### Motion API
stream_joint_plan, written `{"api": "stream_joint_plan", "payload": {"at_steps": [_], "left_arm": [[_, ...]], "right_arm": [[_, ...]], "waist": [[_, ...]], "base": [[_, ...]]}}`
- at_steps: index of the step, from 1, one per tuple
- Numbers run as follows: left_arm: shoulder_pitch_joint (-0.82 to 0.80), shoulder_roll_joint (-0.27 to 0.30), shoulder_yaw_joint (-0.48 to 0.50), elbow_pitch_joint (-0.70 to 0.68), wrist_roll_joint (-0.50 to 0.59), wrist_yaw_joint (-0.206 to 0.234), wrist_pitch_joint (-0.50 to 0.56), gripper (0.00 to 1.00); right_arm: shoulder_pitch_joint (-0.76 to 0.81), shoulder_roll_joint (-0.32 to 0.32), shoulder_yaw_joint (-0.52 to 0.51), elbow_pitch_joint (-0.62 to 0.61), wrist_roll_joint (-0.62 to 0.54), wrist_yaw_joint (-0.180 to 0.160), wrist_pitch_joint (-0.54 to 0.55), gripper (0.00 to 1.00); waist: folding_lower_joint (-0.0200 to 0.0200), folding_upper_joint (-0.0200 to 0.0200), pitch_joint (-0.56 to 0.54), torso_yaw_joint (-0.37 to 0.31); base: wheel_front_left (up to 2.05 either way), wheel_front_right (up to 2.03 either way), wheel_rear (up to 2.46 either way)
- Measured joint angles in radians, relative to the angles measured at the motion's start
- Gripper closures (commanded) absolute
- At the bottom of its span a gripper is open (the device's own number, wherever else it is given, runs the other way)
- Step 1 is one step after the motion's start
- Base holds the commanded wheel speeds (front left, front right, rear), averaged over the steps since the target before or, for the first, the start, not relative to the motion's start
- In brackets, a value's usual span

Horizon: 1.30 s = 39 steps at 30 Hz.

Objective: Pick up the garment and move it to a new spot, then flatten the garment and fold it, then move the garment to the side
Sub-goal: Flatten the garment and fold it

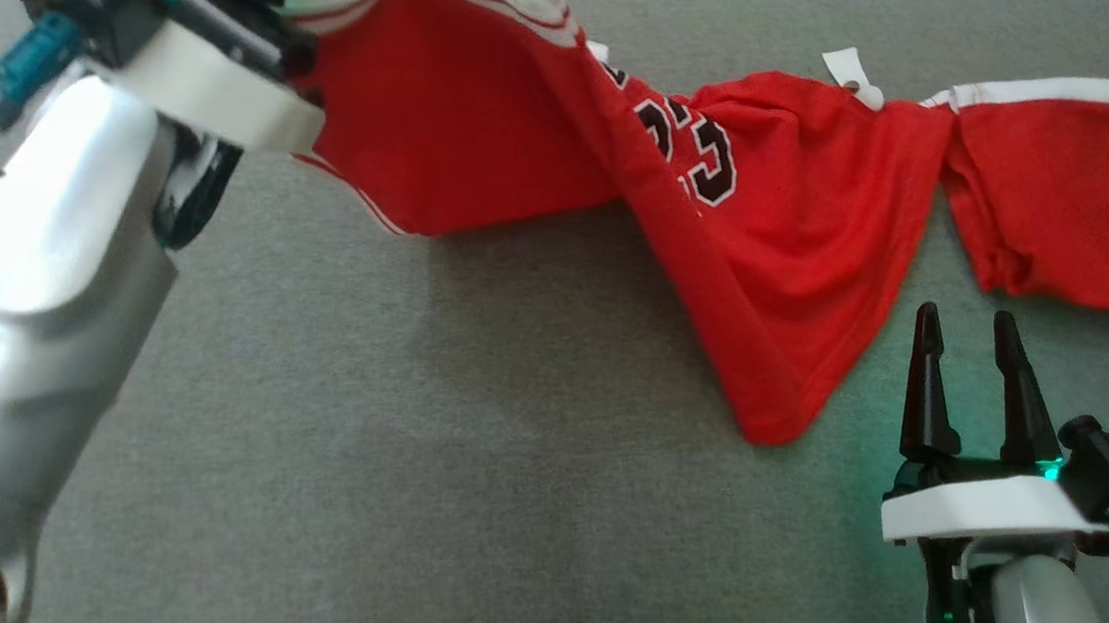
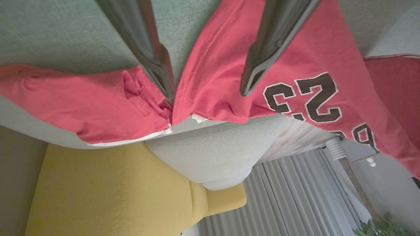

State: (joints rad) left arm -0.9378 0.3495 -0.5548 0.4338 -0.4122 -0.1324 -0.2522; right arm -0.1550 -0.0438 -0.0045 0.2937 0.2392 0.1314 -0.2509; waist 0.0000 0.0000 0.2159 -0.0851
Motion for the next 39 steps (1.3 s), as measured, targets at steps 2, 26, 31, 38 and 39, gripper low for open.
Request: {"api": "stream_joint_plan", "payload": {"at_steps": [2, 26, 31, 38, 39], "left_arm": [[0.025, 0.03, -0.03, -0.041, 0.01, 0.0, 0.0, 1.0], [0.394, 0.369, -0.714, -0.301, 0.036, 0.0, 0.107, 0.0], [0.391, 0.364, -0.678, -0.245, -0.015, 0.02, 0.093, 0.0], [0.387, 0.3, -0.408, -0.234, -0.282, 0.161, 0.014, 0.0], [0.388, 0.291, -0.371, -0.235, -0.306, 0.181, 0.009, 0.0]], "right_arm": [[0.0, 0.0, -0.003, 0.004, 0.0, 0.0, 0.0, 0.0], [0.006, 0.0, -0.034, 0.075, -0.004, 0.0, 0.0, 0.0], [0.006, 0.0, -0.032, 0.077, -0.007, 0.0, 0.0, 0.0], [0.009, 0.0, -0.021, 0.062, -0.01, 0.0, 0.0, 0.0], [0.011, 0.0, -0.017, 0.057, -0.01, 0.0, 0.0, 0.0]], "waist": [[0.0, 0.0, -0.006, 0.014], [-0.0001, 0.0, -0.083, 0.145], [-0.0001, 0.0, -0.089, 0.141], [0.0, 0.0, -0.1, 0.114], [0.0, 0.0, -0.102, 0.109]], "base": [[0.0, 0.0, 0.0], [0.0, 0.0, 0.0], [0.0, 0.0, 0.0], [0.0, 0.0, 0.0], [0.0, 0.0, 0.0]]}}
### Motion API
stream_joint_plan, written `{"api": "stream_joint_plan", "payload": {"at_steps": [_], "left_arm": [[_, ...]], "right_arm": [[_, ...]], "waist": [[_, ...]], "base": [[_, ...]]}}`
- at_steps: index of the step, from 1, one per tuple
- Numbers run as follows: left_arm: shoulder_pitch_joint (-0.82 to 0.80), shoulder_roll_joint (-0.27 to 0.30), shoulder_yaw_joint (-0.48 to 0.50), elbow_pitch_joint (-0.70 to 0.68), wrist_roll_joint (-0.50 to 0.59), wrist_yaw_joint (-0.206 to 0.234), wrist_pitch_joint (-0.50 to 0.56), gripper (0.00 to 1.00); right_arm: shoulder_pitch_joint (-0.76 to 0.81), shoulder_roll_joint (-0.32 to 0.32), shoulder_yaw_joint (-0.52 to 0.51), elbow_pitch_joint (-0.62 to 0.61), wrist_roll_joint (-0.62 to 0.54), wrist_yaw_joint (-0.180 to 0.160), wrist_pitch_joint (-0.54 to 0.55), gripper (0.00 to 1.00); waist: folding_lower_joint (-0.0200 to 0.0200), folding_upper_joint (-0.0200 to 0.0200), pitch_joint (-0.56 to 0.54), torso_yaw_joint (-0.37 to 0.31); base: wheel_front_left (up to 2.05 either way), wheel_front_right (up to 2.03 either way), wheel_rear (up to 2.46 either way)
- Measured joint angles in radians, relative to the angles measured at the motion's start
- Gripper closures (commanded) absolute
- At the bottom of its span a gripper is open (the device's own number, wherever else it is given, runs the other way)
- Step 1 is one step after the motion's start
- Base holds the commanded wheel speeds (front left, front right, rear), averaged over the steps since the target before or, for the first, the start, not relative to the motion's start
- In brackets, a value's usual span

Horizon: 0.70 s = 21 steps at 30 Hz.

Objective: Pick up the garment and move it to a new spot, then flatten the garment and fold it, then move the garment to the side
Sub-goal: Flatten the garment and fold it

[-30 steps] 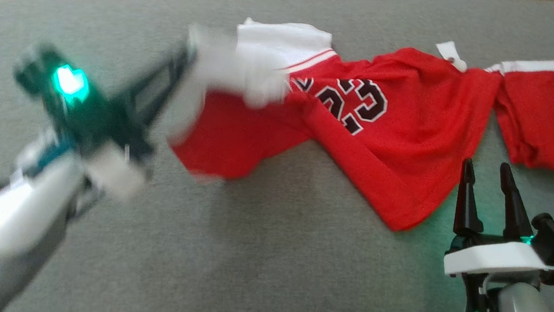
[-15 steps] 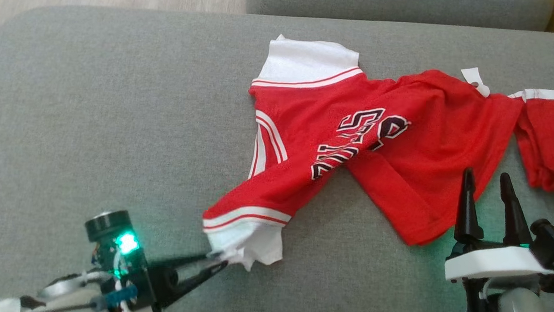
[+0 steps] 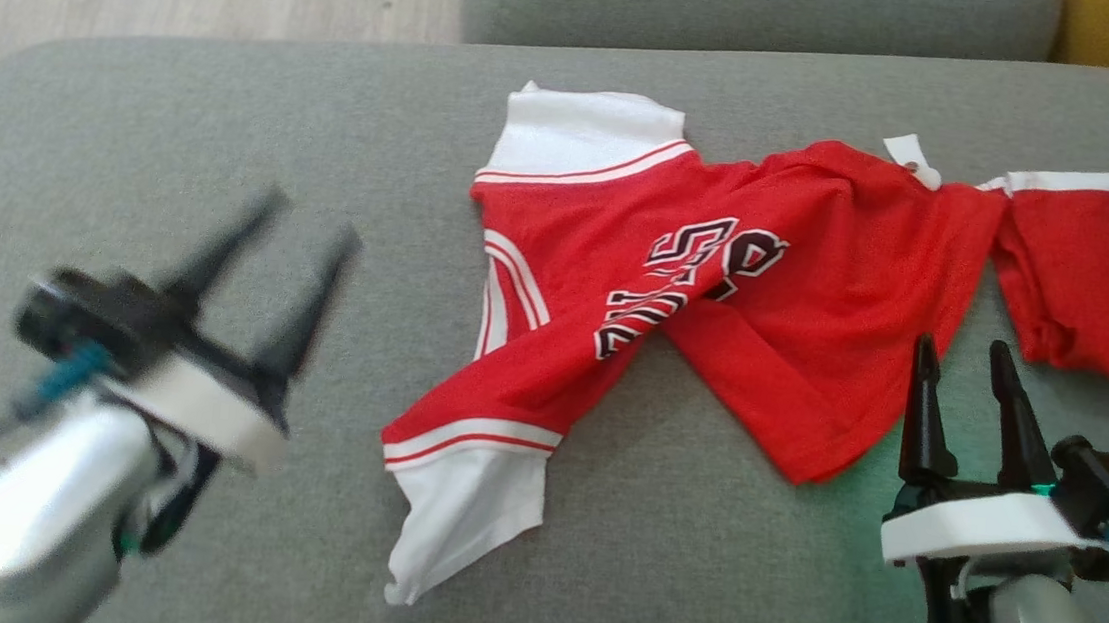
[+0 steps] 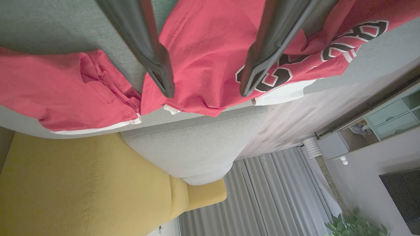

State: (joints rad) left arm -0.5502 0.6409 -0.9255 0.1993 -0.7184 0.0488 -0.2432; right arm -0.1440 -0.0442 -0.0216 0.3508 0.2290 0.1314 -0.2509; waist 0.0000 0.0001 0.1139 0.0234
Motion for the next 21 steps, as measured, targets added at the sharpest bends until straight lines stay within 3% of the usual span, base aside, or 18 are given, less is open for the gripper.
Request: {"api": "stream_joint_plan", "payload": {"at_steps": [4, 7, 11, 15, 18, 19, 21], "left_arm": [[0.011, -0.065, 0.197, -0.03, -0.083, 0.065, -0.009, 0.0], [0.033, -0.138, 0.337, -0.071, -0.081, 0.072, -0.013, 0.0], [0.068, -0.188, 0.392, -0.059, -0.033, 0.023, -0.013, 0.0], [0.023, -0.182, 0.366, 0.017, 0.021, -0.043, 0.0, 0.0], [-0.1, -0.162, 0.347, 0.101, 0.025, -0.097, 0.091, 0.0], [-0.205, -0.135, 0.321, 0.166, 0.032, -0.131, 0.182, 0.0], [-0.301, -0.113, 0.292, 0.235, 0.033, -0.153, 0.288, 0.0]], "right_arm": [[0.014, 0.0, 0.014, -0.026, 0.01, 0.0, 0.0, 0.0], [0.014, 0.0, 0.027, -0.043, 0.013, 0.0, 0.0, 0.0], [0.013, 0.0, 0.052, -0.066, 0.021, 0.0, 0.0, 0.0], [0.011, 0.0, 0.065, -0.088, 0.027, 0.0, 0.0, 0.0], [0.002, 0.0, 0.08, -0.106, 0.035, 0.0, 0.0, 0.0], [-0.014, 0.0, 0.083, -0.119, 0.038, 0.0, 0.0, 0.0], [-0.03, 0.0, 0.088, -0.127, 0.046, 0.0, 0.0, 0.0]], "waist": [[0.0, 0.0, -0.001, -0.024], [0.0, 0.0, 0.005, -0.047], [0.0, 0.0, 0.025, -0.08], [0.0, 0.0, 0.058, -0.114], [0.0002, 0.0, 0.096, -0.14], [0.0001, 0.0, 0.123, -0.157], [0.0002, 0.0, 0.152, -0.176]], "base": [[0.0, 0.0, 0.0], [0.0, 0.0, 0.0], [0.0, 0.0, 0.0], [0.0, 0.0, 0.0], [0.0, 0.0, 0.0], [0.0, 0.0, 0.0], [0.0, 0.0, 0.0]]}}
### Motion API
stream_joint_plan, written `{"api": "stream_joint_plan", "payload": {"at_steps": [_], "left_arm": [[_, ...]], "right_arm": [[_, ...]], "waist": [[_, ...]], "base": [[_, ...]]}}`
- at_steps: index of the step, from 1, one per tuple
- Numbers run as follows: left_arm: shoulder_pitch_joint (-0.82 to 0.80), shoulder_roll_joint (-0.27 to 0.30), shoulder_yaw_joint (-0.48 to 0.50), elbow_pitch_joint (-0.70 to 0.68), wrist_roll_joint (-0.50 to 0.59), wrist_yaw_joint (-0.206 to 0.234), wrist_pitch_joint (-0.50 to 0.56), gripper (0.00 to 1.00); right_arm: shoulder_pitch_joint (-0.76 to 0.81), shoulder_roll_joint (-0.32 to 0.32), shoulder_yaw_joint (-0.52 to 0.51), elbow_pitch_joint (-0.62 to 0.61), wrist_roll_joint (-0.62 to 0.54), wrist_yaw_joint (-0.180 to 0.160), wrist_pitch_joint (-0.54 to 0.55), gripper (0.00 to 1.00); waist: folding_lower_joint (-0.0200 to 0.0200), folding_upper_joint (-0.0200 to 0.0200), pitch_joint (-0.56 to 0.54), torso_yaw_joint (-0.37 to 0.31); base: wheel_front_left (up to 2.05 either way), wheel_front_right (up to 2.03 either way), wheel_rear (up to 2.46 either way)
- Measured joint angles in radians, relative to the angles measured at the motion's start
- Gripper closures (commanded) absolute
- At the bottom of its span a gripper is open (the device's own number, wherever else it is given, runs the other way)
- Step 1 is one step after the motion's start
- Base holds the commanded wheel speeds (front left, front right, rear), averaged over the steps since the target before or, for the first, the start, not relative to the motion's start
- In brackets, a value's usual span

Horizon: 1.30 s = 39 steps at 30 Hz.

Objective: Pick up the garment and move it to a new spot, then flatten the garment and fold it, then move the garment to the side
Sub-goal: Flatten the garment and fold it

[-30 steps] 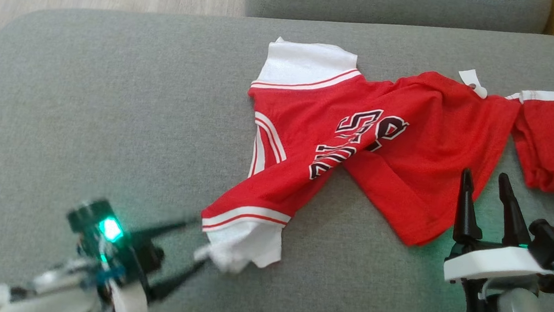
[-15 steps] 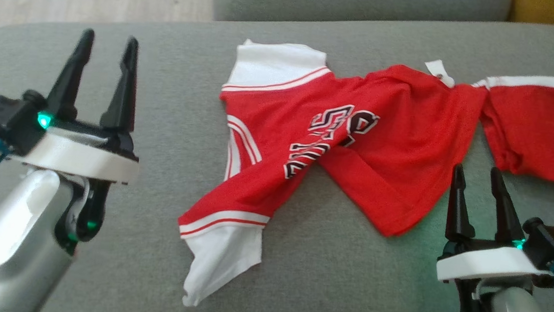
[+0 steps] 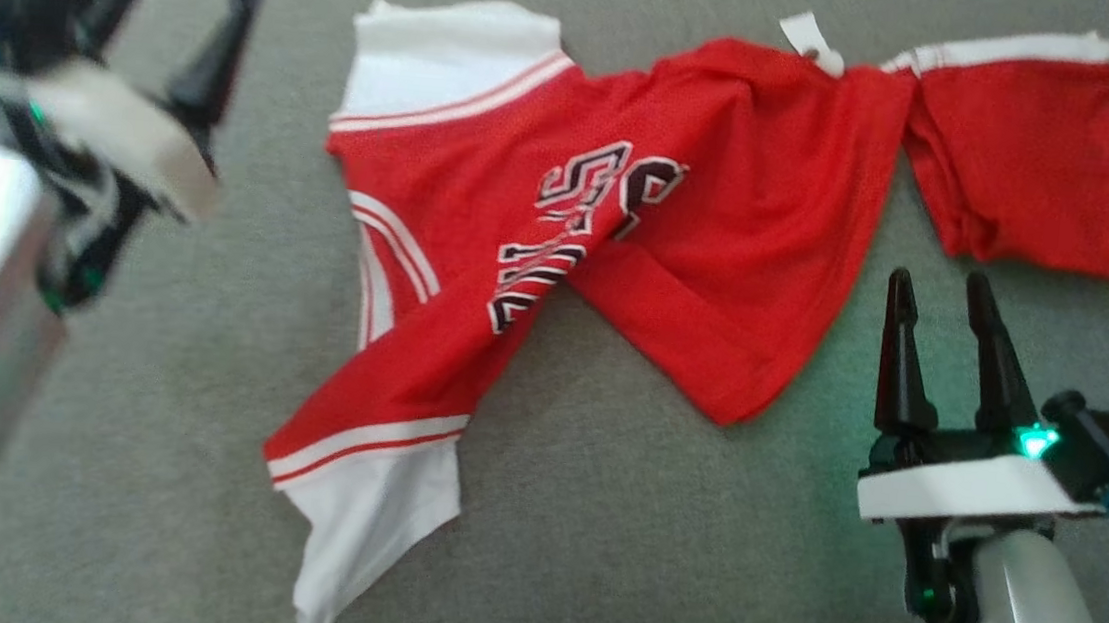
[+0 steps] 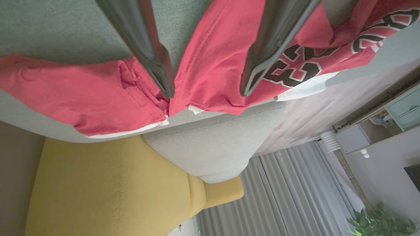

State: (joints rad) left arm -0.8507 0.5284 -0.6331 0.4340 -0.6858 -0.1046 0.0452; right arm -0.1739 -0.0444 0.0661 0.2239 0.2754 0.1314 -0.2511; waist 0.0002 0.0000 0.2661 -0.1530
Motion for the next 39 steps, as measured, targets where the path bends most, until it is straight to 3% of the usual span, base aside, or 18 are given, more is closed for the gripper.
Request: {"api": "stream_joint_plan", "payload": {"at_steps": [4, 8, 20, 31, 32, 33, 39], "left_arm": [[-0.099, 0.033, -0.078, 0.113, -0.021, -0.02, 0.182, 0.0], [-0.132, 0.059, -0.156, 0.169, -0.073, -0.022, 0.277, 0.0], [-0.2, 0.075, -0.211, 0.259, -0.278, -0.028, 0.376, 0.0], [-0.276, 0.09, -0.282, 0.306, -0.319, -0.028, 0.502, 0.0], [-0.282, 0.092, -0.286, 0.303, -0.332, -0.028, 0.523, 0.54], [-0.288, 0.097, -0.295, 0.295, -0.339, -0.028, 0.536, 1.0], [-0.294, 0.114, -0.318, 0.303, -0.296, -0.028, 0.437, 1.0]], "right_arm": [[-0.019, 0.0, 0.015, -0.006, 0.012, 0.0, 0.0, 0.0], [-0.023, 0.0, 0.022, -0.021, 0.026, 0.0, 0.0, 0.0], [-0.047, 0.0, 0.041, -0.038, 0.057, 0.0, 0.0, 0.0], [-0.047, 0.0, 0.046, -0.048, 0.059, 0.0, 0.0, 0.0], [-0.047, 0.0, 0.046, -0.049, 0.059, 0.0, 0.0, 0.0], [-0.047, 0.0, 0.046, -0.05, 0.059, 0.0, 0.0, 0.0], [-0.047, 0.0, 0.045, -0.051, 0.068, 0.0, 0.0, 0.0]], "waist": [[0.0, 0.0, 0.054, -0.044], [0.0, 0.0, 0.105, -0.088], [-0.0001, 0.0, 0.191, -0.179], [-0.0003, 0.0, 0.212, -0.214], [-0.0003, 0.0, 0.212, -0.215], [-0.0003, 0.0, 0.213, -0.216], [-0.0002, 0.0, 0.218, -0.216]], "base": [[0.0, 0.0, 0.0], [0.0, 0.0, 0.0], [0.0, 0.0, 0.0], [0.0, 0.0, 0.0], [0.0, 0.0, 0.0], [0.0, 0.0, 0.0], [0.0, 0.0, 0.0]]}}
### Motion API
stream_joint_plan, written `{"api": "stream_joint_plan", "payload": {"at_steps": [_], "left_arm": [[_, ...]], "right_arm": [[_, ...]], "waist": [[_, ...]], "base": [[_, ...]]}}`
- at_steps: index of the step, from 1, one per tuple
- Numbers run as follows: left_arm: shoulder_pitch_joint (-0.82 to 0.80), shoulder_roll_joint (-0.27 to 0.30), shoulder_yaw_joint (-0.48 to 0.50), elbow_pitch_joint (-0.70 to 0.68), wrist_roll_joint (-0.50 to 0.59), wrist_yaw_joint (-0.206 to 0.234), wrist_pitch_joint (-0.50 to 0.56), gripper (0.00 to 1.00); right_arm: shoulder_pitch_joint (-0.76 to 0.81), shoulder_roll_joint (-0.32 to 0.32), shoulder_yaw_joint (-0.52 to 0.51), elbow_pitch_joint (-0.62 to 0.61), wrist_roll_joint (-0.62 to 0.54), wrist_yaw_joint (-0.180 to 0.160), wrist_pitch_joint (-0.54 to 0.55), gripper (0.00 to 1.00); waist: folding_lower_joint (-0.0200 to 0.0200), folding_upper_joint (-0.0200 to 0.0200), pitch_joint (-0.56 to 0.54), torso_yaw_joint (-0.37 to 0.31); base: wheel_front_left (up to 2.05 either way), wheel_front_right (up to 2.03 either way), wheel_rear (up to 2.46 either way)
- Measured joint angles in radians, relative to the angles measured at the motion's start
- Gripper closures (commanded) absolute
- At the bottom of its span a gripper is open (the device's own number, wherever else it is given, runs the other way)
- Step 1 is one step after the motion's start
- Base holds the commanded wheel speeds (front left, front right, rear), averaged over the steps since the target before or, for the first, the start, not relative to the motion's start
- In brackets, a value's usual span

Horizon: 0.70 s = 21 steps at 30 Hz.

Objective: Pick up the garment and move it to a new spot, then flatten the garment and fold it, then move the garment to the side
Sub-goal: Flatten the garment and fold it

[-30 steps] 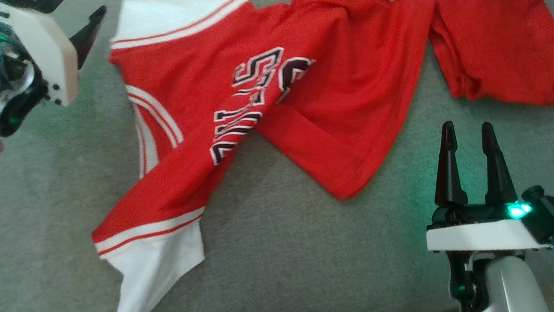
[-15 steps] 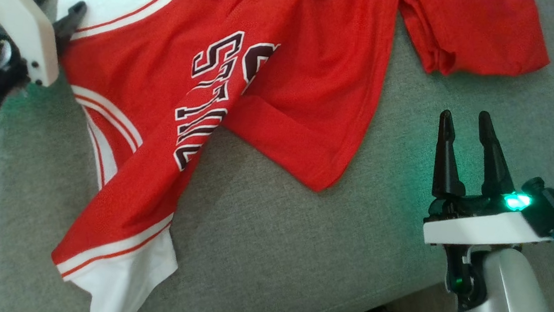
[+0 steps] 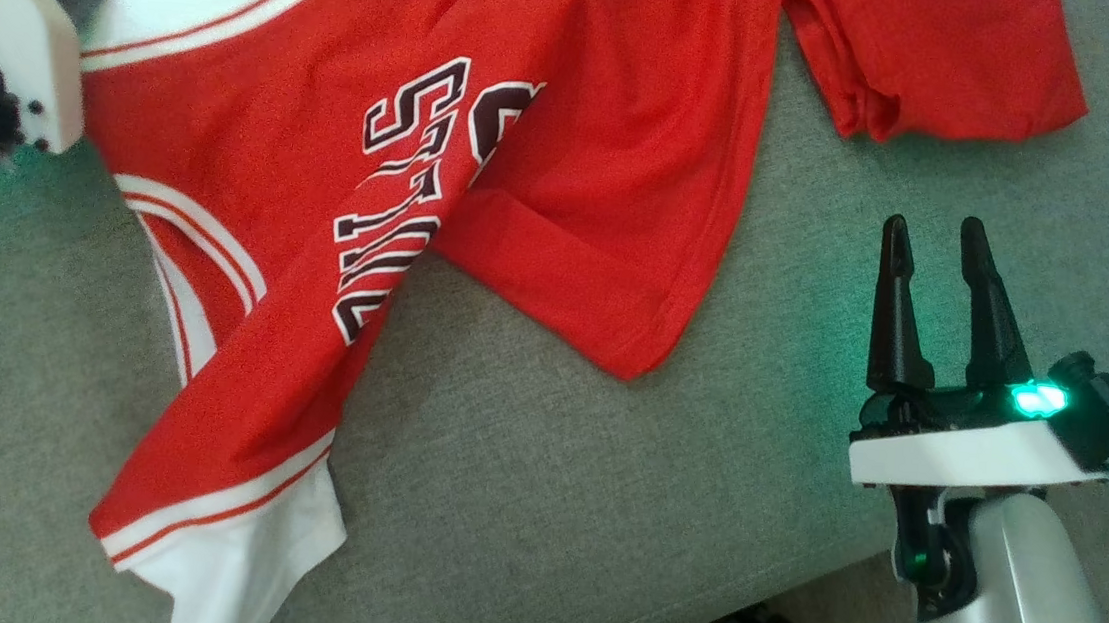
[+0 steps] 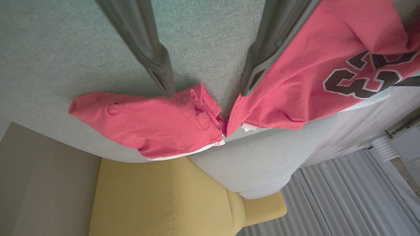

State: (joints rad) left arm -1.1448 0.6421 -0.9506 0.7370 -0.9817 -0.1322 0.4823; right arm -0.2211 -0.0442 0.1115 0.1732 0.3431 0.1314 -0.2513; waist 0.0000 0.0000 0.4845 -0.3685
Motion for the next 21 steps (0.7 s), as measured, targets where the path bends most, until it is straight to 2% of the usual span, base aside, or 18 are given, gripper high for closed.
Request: {"api": "stream_joint_plan", "payload": {"at_steps": [11, 15, 16, 18, 21], "left_arm": [[-0.164, 0.013, -0.009, 0.165, 0.202, 0.079, -0.345, 1.0], [-0.22, 0.013, -0.007, 0.219, 0.263, 0.143, -0.492, 1.0], [-0.23, 0.011, -0.007, 0.235, 0.271, 0.154, -0.515, 0.86], [-0.242, 0.006, -0.007, 0.272, 0.286, 0.178, -0.543, 0.0], [-0.248, -0.005, -0.006, 0.32, 0.296, 0.195, -0.584, 0.0]], "right_arm": [[-0.009, 0.0, 0.007, 0.002, 0.0, 0.0, 0.0, 0.0], [-0.017, 0.0, 0.01, 0.002, 0.002, 0.0, 0.0, 0.0], [-0.017, 0.0, 0.011, 0.002, 0.003, 0.0, 0.0, 0.0], [-0.017, 0.0, 0.011, 0.003, 0.007, 0.0, 0.0, 0.0], [-0.017, 0.0, 0.012, 0.003, 0.007, 0.0, 0.0, 0.0]], "waist": [[0.0001, 0.0, 0.003, 0.007], [0.0001, 0.0, 0.005, 0.008], [0.0001, 0.0, 0.005, 0.008], [0.0001, 0.0, 0.004, 0.01], [0.0001, 0.0, 0.003, 0.016]], "base": [[0.0, 0.0, 0.0], [0.0, 0.0, 0.0], [0.0, 0.0, 0.0], [0.0, 0.0, 0.0], [0.0, 0.0, 0.0]]}}
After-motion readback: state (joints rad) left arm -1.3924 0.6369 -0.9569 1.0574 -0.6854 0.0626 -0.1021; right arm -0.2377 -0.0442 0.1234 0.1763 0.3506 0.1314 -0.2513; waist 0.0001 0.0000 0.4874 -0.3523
